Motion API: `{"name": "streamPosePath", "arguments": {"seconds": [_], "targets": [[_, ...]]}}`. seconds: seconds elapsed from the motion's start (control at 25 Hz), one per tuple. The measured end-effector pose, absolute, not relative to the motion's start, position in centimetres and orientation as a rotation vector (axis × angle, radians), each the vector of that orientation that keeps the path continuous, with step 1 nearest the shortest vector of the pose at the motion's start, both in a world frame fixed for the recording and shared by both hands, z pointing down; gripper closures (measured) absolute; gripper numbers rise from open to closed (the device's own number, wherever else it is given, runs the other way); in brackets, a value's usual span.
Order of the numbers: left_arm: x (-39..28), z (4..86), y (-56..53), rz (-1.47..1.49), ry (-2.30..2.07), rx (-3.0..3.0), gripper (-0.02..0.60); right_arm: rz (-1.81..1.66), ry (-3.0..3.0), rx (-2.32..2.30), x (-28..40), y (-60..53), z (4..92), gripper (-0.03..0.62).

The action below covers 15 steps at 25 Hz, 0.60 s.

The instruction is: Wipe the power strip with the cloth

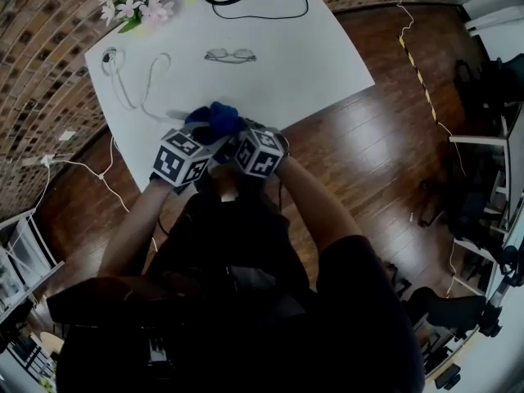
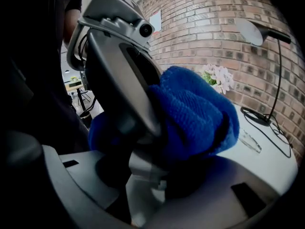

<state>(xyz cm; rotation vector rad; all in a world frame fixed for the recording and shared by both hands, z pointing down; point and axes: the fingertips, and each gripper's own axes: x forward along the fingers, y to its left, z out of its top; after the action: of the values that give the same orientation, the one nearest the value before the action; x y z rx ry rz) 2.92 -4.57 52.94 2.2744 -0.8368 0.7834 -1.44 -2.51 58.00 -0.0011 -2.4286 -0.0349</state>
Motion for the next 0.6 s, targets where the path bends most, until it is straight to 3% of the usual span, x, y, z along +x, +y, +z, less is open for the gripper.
{"name": "streamPosePath", "arguments": {"seconds": [0.6], "targets": [[-0.5,53.0,-4.5,0.73,-0.88,2.289,0.479,-0.037,-2.424,0.006,-1.6,-2.6,58.2,0.422]]}}
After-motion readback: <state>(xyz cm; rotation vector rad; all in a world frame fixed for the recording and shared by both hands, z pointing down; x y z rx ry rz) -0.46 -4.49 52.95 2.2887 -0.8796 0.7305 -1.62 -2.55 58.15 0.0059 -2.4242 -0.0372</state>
